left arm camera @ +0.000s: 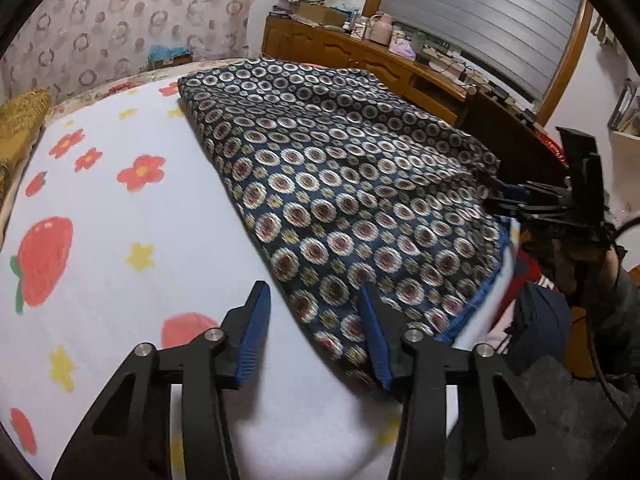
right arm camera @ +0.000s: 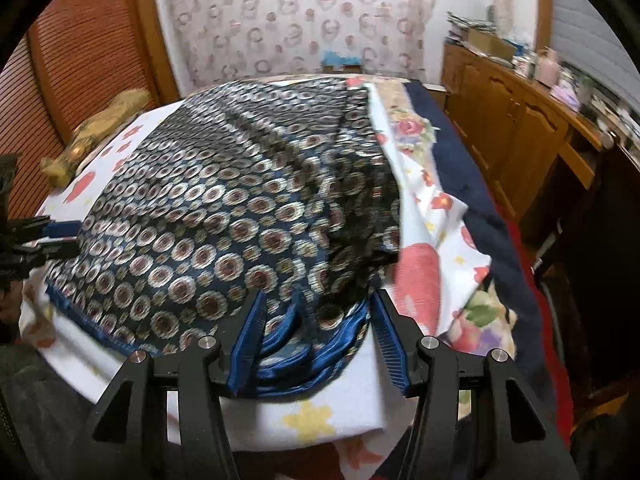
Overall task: Fold small clothes
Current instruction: 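Grasp the folded robe with the left gripper and lift it off the sheet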
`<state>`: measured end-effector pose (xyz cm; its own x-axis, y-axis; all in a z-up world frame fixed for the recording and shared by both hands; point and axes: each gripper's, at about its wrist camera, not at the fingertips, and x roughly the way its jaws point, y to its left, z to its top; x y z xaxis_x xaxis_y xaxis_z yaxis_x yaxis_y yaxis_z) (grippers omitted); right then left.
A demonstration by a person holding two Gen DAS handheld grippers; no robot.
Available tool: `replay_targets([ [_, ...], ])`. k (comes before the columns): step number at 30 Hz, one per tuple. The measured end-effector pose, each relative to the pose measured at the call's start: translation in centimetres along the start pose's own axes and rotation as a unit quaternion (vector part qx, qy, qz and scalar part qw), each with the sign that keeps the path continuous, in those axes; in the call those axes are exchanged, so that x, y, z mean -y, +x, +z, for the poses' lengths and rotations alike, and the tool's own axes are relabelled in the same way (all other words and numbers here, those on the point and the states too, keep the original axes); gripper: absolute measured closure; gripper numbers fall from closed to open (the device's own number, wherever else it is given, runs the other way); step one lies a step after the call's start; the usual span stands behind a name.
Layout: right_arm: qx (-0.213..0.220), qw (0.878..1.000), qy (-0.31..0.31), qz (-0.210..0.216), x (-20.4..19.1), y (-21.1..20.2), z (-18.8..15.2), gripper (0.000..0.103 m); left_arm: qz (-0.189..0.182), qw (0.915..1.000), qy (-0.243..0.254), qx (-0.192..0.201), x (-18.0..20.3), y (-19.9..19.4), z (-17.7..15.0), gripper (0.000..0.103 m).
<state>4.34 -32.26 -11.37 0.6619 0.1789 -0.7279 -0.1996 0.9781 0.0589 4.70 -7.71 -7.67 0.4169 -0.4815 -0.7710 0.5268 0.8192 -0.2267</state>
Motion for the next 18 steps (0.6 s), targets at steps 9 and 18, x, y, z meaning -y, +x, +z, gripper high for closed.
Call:
replay_targets([
  [9,0.017,0.999,0.009,0.04,0.1,-0.5,-0.3,0.098,-0.047,0.9989,-0.004,-0.004,0.3,-0.1,-0.7,0.071],
  [18,0.098,0.991,0.038,0.083,0.9,-4.8,1.6,0.099,-0.067,0.9971,0.002,0.035,1.1,-2.6,0.4,0.101],
])
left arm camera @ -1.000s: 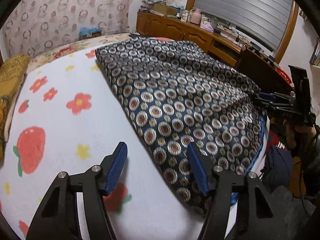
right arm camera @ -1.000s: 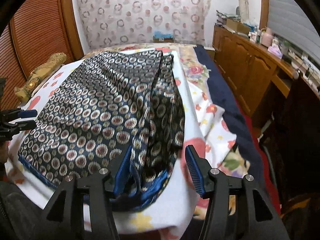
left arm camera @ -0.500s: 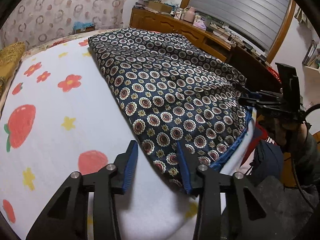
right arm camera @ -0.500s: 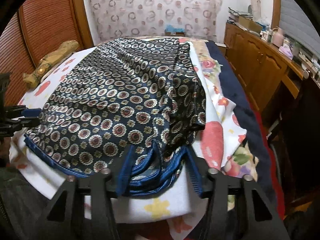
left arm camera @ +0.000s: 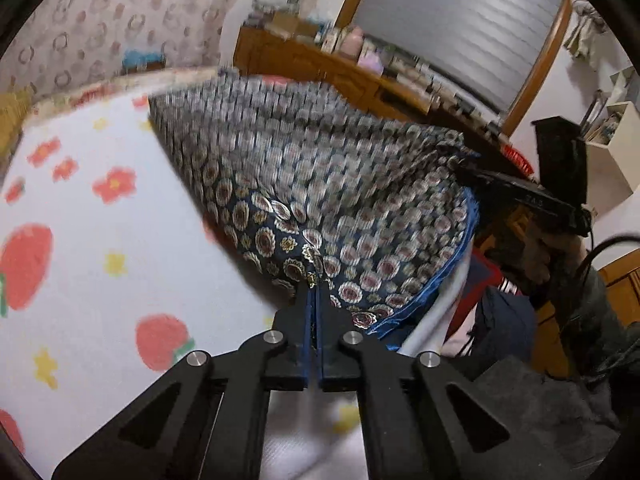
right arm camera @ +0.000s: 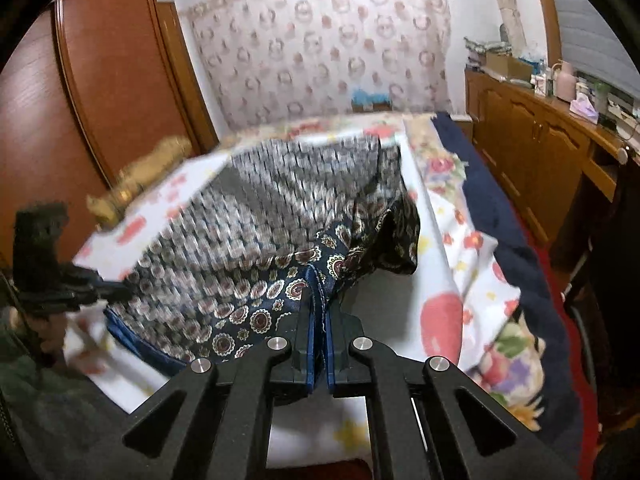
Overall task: Fold small clothes
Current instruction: 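Grasp the folded robe with the left gripper and lift it off the sheet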
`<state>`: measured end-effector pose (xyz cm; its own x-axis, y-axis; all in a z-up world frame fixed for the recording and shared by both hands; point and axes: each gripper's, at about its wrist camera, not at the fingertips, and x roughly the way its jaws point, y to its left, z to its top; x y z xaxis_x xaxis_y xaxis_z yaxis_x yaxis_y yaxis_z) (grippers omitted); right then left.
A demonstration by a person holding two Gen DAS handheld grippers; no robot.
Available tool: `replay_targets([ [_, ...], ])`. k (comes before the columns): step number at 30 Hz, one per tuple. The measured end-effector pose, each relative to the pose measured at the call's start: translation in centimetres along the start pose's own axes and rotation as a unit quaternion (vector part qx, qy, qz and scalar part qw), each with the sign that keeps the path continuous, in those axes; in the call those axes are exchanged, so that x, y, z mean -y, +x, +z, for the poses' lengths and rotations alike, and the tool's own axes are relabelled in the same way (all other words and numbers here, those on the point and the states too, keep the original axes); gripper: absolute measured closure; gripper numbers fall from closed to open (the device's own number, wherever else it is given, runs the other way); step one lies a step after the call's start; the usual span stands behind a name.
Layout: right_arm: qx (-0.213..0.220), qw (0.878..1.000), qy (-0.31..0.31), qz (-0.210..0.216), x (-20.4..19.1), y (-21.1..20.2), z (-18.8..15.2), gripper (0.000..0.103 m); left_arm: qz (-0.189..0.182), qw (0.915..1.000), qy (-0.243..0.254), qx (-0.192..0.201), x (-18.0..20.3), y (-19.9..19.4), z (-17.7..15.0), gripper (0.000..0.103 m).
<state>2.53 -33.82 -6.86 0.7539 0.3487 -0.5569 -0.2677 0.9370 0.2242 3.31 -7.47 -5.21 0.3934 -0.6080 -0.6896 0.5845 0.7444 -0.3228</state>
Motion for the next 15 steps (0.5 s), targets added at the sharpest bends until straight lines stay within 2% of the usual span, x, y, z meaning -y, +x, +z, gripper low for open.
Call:
replay_targets([
  [8,0.062,0.998,0.002,0.013,-0.6,-0.6,5.0,0.099,0.018,0.9958,0.002,0.09,-0.5,-3.4,6.2,0.101],
  [11,0.072,0.997,0.01,0.012,0.0,1.1,7.3,0.099,0.024,0.9944,-0.005,0.103,-2.2,-2.7,9.2,0.101],
  [15,0.068,0.997,0.019,0.009,1.0,4.0,9.6,0.099,0.051,0.9931,-0.019,0.104,-5.1,-0.8,12.5,0.101],
])
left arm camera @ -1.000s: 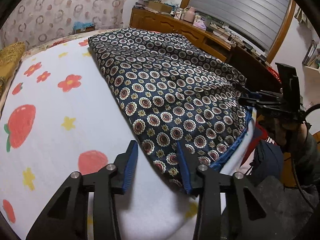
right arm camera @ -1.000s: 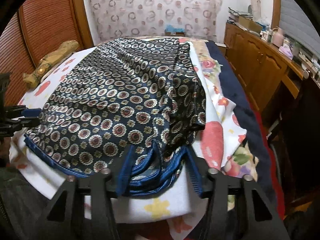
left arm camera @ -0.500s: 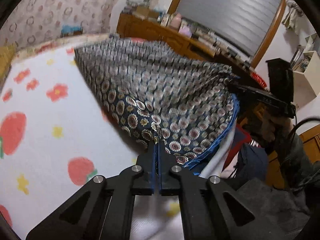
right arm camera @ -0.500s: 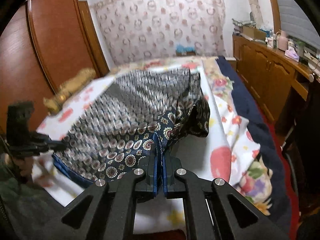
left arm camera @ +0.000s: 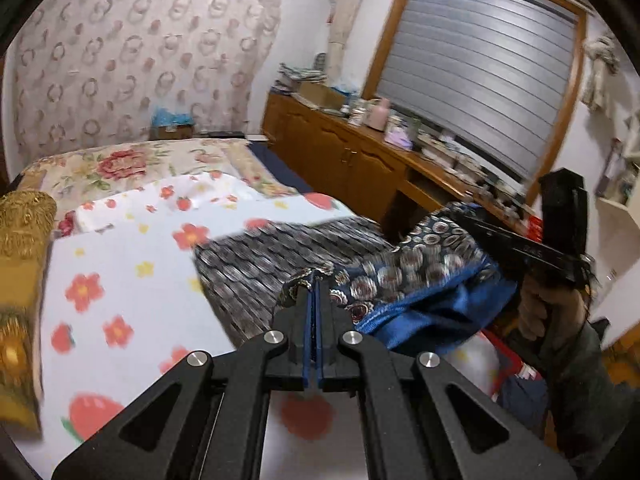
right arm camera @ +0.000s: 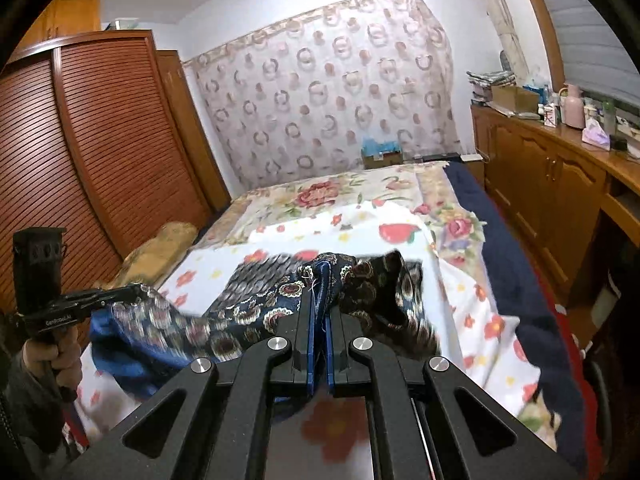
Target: Fold small clothes
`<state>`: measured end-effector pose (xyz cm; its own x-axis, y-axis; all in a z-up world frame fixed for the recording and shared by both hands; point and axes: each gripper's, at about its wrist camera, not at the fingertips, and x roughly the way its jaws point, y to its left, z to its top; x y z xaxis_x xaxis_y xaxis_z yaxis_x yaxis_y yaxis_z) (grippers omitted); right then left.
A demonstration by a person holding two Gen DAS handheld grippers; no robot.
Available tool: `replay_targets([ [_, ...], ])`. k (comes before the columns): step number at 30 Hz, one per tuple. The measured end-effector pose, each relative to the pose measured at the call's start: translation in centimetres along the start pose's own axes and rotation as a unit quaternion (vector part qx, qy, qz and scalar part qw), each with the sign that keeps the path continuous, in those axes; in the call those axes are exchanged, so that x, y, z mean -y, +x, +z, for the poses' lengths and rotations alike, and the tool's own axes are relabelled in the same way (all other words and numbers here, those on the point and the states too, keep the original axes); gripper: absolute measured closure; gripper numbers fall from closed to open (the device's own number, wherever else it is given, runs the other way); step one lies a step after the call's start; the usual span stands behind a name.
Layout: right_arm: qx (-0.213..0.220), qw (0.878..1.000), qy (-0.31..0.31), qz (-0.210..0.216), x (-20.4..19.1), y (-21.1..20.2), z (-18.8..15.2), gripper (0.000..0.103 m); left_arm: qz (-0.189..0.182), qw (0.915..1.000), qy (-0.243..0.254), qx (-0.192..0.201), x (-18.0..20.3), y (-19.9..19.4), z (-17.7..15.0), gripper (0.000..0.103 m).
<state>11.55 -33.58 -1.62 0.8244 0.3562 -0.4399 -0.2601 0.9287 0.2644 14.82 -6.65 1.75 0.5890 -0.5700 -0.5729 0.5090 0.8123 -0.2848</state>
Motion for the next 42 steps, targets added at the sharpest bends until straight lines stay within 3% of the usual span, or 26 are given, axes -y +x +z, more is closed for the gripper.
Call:
replay_targets([
  [6,-0.026,0.999,-0.018,-0.02,-0.5,5.6,0.9,0.099,0.024,0.9994,-0.018,-0.02,-3.5,3.9,2.3,0.101],
  [14,-0.043,0.998,-0.029,-0.034,-0.8,7.3,2.7,0.095,0.051,0.9976,-0.01,-0.047,-5.5,8.0,2.6,0.101],
  [15,-0.045,0.998,-0.033,-0.039,-1.0,7.1,2.8,0.09,0.054,0.9973,-0.008,-0.049,-5.4,8.2,2.8,0.101],
  [17,-0.037,0.997,-0.042,-0.05,-1.0,6.7,3.3,0.072,0.05,0.9973,-0.009,-0.053,-5.5,8.6,3.0,0.101],
  [18,-0.03,0.997,-0.046,-0.053,-1.2,6.2,3.5,0.057,0.048,0.9972,-0.012,-0.056,-5.7,8.8,3.2,0.1],
  [20,-0.023,0.997,-0.053,-0.056,-1.2,5.8,3.8,0.053,0.051,0.9967,-0.009,-0.063,-5.9,9.2,3.5,0.099],
  [22,-0.02,0.996,-0.066,-0.063,-1.3,5.1,3.7,0.052,0.05,0.9966,0.0,-0.065,-6.0,9.0,3.7,0.093],
  [23,-0.018,0.995,-0.071,-0.066,-1.1,4.9,3.5,0.052,0.048,0.9969,0.002,-0.063,-5.9,8.8,3.8,0.082],
  [24,-0.018,0.995,-0.071,-0.066,-0.8,4.7,3.3,0.051,0.052,0.997,0.006,-0.056,-5.9,8.5,3.9,0.061],
  [27,-0.037,0.995,-0.078,-0.059,-0.1,5.0,2.3,0.051,0.063,0.9972,0.018,-0.036,-6.2,7.1,4.0,0.033],
  [28,-0.048,0.994,-0.083,-0.06,0.2,5.8,2.0,0.051,0.063,0.9974,0.017,-0.032,-6.4,6.6,4.0,0.029],
  [34,-0.106,0.988,-0.097,-0.053,-0.5,8.9,1.4,0.051,0.069,0.9959,0.009,-0.057,-8.0,7.1,2.8,0.026],
  [42,-0.134,0.986,-0.092,-0.026,-1.2,12.0,2.7,0.051,0.066,0.993,0.002,-0.098,-8.7,11.1,2.7,0.026],
])
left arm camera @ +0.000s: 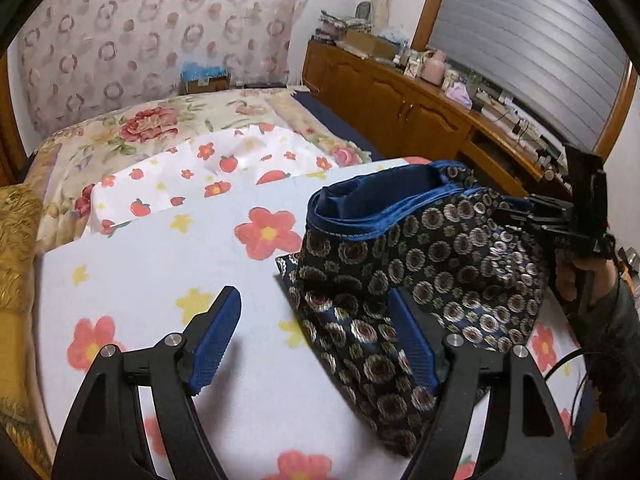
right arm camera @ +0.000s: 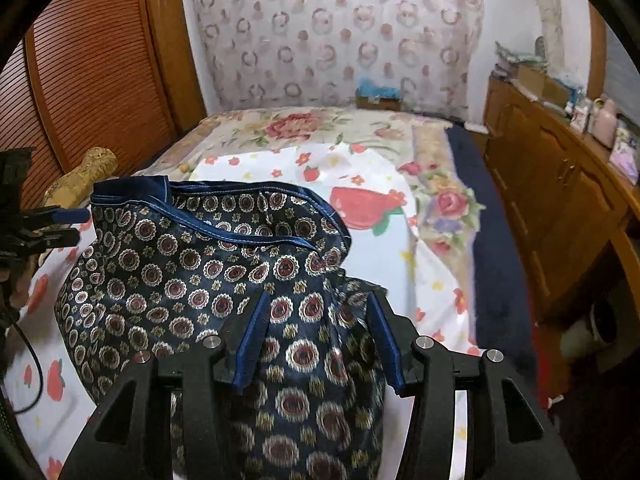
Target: Fold small clothes
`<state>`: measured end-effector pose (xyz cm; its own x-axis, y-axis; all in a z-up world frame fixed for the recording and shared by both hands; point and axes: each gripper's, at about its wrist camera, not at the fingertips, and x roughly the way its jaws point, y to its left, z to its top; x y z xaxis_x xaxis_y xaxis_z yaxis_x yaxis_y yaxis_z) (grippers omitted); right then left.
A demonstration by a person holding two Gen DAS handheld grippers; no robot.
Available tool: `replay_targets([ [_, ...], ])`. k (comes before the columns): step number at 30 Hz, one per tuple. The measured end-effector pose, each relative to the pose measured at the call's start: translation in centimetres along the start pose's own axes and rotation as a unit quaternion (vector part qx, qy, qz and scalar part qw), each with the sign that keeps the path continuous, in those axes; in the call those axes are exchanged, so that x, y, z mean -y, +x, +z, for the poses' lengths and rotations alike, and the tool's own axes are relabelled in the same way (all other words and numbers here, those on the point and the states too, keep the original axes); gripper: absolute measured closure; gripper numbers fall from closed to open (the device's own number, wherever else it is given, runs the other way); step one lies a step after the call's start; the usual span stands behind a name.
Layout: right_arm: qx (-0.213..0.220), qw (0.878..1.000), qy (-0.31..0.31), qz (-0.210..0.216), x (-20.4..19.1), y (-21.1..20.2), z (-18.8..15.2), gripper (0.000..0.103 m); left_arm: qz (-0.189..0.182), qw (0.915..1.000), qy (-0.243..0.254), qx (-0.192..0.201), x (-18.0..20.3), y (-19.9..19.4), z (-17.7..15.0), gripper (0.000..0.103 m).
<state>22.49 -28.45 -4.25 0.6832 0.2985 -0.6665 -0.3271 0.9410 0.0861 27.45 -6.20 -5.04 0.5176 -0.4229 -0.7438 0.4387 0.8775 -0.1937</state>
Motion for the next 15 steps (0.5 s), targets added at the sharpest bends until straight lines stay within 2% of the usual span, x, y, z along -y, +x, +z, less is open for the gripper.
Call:
replay_targets([
  [2,-0.004,1.0,0.003,0.021,0.4,0.1,0.2,0.069,0.0,1.0,0.004,-0.006,0.1,0.8,0.4,0.026],
  [3,-0.004,0.999,0.004,0.031,0.8,0.2,0.4,0.092,-0.003,1.0,0.004,-0.007,0.1,1.1,0.5,0.026],
  [4,0.006,0.999,0.004,0.031,1.2,-0.3,0.4,0.096,-0.004,1.0,0.003,-0.008,0.0,1.4,0.7,0.026],
  [5,0.018,1.0,0.007,0.025,1.7,-0.6,0.4,0.097,-0.004,0.9999,0.002,-0.009,0.0,1.7,0.8,0.026],
  [7,0.031,0.999,0.03,-0.016,2.7,-1.1,0.5,0.098,0.004,0.9999,-0.001,-0.011,-0.4,2.1,1.0,0.026],
  [13,0.028,0.999,0.03,-0.033,1.8,-1.7,0.4,0.098,-0.009,0.9993,-0.027,-0.025,-1.3,3.3,0.8,0.026],
  [15,0.027,0.999,0.03,-0.036,2.1,-1.5,0.6,0.098,-0.017,0.9989,-0.031,-0.032,-1.3,3.7,0.6,0.03],
])
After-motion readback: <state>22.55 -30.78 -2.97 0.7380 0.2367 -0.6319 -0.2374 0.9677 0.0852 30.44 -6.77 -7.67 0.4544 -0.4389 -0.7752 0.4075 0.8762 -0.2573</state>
